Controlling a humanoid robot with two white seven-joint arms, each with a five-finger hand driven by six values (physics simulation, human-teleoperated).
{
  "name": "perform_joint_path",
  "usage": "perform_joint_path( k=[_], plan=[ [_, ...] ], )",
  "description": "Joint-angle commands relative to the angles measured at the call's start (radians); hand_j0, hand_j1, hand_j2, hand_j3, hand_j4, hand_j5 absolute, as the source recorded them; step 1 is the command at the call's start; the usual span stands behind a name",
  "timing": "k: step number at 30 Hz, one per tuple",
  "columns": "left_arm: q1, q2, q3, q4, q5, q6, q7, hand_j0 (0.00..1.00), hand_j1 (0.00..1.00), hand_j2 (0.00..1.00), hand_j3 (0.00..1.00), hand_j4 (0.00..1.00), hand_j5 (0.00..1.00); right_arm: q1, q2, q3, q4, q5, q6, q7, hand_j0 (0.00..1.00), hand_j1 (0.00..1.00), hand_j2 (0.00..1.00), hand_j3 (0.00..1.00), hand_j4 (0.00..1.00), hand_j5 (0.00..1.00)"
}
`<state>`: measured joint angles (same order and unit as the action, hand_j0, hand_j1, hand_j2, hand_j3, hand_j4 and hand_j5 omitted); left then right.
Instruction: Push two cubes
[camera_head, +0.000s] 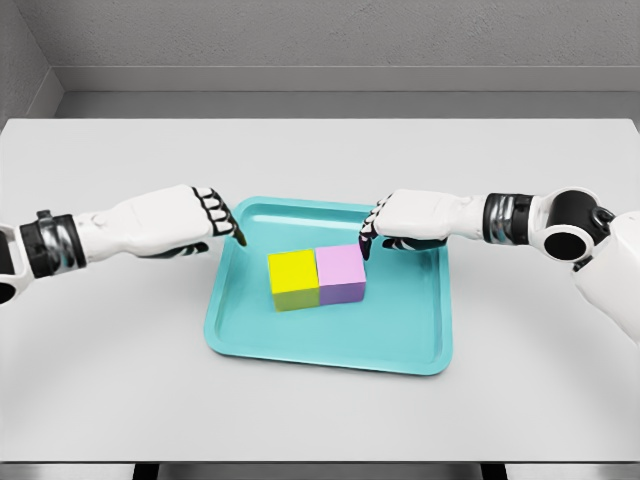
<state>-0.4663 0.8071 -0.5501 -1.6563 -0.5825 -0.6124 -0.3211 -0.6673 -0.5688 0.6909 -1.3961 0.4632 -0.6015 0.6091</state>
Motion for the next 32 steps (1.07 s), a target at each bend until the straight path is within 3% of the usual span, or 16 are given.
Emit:
perform_joint_path(
  k=[1, 9, 11, 12, 13, 18, 21, 23, 25, 27, 29, 32],
  plan=[
    [0.0, 0.014, 0.016, 0.001, 0.007, 0.002, 0.001, 0.67, 0.67, 0.67, 0.67, 0.67, 0.67, 0.0, 0.001, 0.004, 0.0, 0.011, -0.009, 0.002, 0.53, 0.53, 0.53, 0.53, 0.53, 0.53],
    [0.006, 0.081, 0.044, 0.001, 0.036, 0.002, 0.007, 0.76, 0.76, 0.76, 0.76, 0.76, 0.76, 0.0, 0.017, 0.005, 0.002, 0.011, -0.009, 0.002, 0.53, 0.53, 0.53, 0.53, 0.53, 0.53],
    [0.009, 0.086, 0.048, 0.001, 0.038, 0.002, 0.008, 0.84, 0.84, 0.84, 0.84, 0.84, 0.84, 0.002, 0.015, 0.005, 0.002, 0.011, -0.009, 0.002, 0.53, 0.53, 0.53, 0.53, 0.53, 0.53],
    [0.009, 0.086, 0.052, 0.001, 0.042, 0.002, 0.008, 0.97, 0.97, 0.97, 0.97, 0.97, 0.97, 0.002, 0.012, 0.004, 0.005, 0.011, -0.009, 0.002, 0.53, 0.53, 0.53, 0.53, 0.53, 0.53],
    [0.009, 0.087, 0.055, 0.001, 0.062, 0.002, 0.008, 1.0, 1.0, 1.0, 1.0, 1.0, 1.0, 0.003, 0.006, 0.001, 0.006, 0.011, -0.009, 0.002, 0.53, 0.53, 0.53, 0.53, 0.53, 0.53],
    [0.017, 0.129, 0.075, 0.003, 0.066, 0.002, 0.008, 1.0, 1.0, 1.0, 1.0, 1.0, 1.0, -0.012, -0.101, -0.013, -0.026, -0.012, -0.009, 0.002, 0.53, 0.53, 0.53, 0.53, 0.53, 0.53],
    [0.023, 0.156, 0.094, 0.006, 0.066, 0.002, 0.008, 1.0, 1.0, 1.0, 1.0, 1.0, 1.0, -0.008, -0.192, -0.091, -0.13, -0.017, -0.009, 0.002, 0.54, 0.54, 0.54, 0.54, 0.54, 0.54],
    [0.028, 0.162, 0.104, 0.006, 0.066, 0.002, 0.008, 1.0, 1.0, 1.0, 1.0, 1.0, 1.0, 0.009, -0.279, -0.183, -0.195, -0.132, -0.009, 0.002, 0.54, 0.54, 0.54, 0.54, 0.54, 0.54],
    [0.028, 0.164, 0.105, 0.007, 0.066, 0.002, 0.008, 1.0, 1.0, 1.0, 1.0, 1.0, 1.0, 0.038, -0.324, -0.283, -0.202, -0.196, -0.009, 0.002, 0.55, 0.55, 0.55, 0.55, 0.55, 0.55],
    [0.044, 0.165, 0.107, 0.006, 0.066, 0.002, 0.008, 1.0, 1.0, 1.0, 1.0, 1.0, 1.0, 0.08, -0.365, -0.356, -0.192, -0.259, -0.009, 0.002, 0.64, 0.64, 0.64, 0.64, 0.64, 0.64],
    [0.057, 0.172, 0.122, 0.006, 0.075, 0.002, 0.008, 1.0, 1.0, 1.0, 1.0, 1.0, 1.0, 0.138, -0.39, -0.387, -0.19, -0.261, -0.009, 0.002, 1.0, 1.0, 1.0, 1.0, 1.0, 1.0],
    [0.064, 0.175, 0.133, 0.006, 0.081, 0.002, 0.008, 1.0, 1.0, 1.0, 1.0, 1.0, 1.0, 0.175, -0.407, -0.386, -0.19, -0.258, -0.009, 0.002, 1.0, 1.0, 1.0, 1.0, 1.0, 1.0]
  ],
)
